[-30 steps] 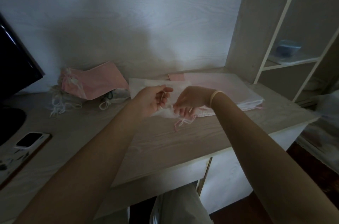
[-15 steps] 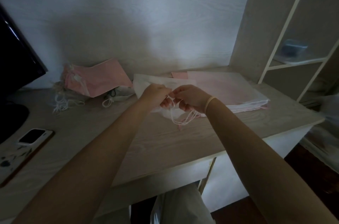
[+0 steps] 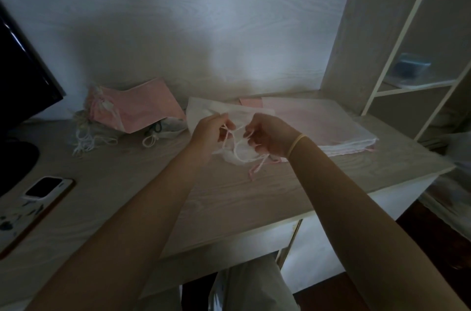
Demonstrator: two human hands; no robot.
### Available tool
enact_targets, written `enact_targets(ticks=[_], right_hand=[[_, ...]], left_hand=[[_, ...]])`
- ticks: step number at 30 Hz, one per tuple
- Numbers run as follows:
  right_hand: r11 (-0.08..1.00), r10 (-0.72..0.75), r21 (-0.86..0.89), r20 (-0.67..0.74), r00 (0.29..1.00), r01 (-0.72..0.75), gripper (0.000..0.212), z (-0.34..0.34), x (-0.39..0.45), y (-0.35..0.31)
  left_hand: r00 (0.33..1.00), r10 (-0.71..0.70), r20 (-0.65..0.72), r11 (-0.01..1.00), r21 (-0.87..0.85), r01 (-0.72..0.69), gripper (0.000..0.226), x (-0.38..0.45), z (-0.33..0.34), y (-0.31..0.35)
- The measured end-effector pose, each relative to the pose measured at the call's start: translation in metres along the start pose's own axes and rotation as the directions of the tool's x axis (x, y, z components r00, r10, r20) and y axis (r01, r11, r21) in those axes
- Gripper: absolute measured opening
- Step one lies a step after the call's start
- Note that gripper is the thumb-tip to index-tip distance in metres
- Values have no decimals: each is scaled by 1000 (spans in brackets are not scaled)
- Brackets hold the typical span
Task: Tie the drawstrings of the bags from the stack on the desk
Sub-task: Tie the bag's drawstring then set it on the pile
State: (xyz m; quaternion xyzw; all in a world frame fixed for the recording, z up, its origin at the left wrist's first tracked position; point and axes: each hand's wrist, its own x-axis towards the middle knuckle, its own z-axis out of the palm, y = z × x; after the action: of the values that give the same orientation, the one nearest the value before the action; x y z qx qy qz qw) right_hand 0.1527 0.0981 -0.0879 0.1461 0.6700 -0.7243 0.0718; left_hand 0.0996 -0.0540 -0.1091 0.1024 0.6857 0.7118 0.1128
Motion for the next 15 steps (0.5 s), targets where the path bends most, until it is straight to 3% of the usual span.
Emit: enact_targets(ticks=[2,5,8,9,11,13,14,15], right_hand=[[981,-53,177,-119,991,74,23,-6,2,-6],[881,-211,354,-299,931,313,23,-17,1,-18],[628,-298,689,-216,930,362,33,-22,-8,-32],[607,-323,720,-162,932,336,39,-22,-12,-35],[761,-324,571,-76,943,307,42,-19,-16,-37],[941,-299,144,-77,951,307,30,-17,-18,-31],[939,-323,-151,-83,943,309,21,-16,-18,-27],[856,-353,-423,-59,934,297,11,-14,-18,-24]], left_hand=[[999,-29,-32,1000,-8,29,38,3,-3,-4],[997,-50,-57,999,-19,49,41,4,-6,-10],[997,-46,-62,999,-10,45,40,3,-6,-12],[997,-43,-61,999,-5,43,39,3,-5,-13],[996,-42,-74,999,-3,42,38,4,-5,-13],[994,-52,-98,998,-24,50,36,4,-4,-12],[993,-55,-102,998,-26,52,36,4,-3,-10],[993,-53,-102,998,-23,51,37,4,-3,-10]])
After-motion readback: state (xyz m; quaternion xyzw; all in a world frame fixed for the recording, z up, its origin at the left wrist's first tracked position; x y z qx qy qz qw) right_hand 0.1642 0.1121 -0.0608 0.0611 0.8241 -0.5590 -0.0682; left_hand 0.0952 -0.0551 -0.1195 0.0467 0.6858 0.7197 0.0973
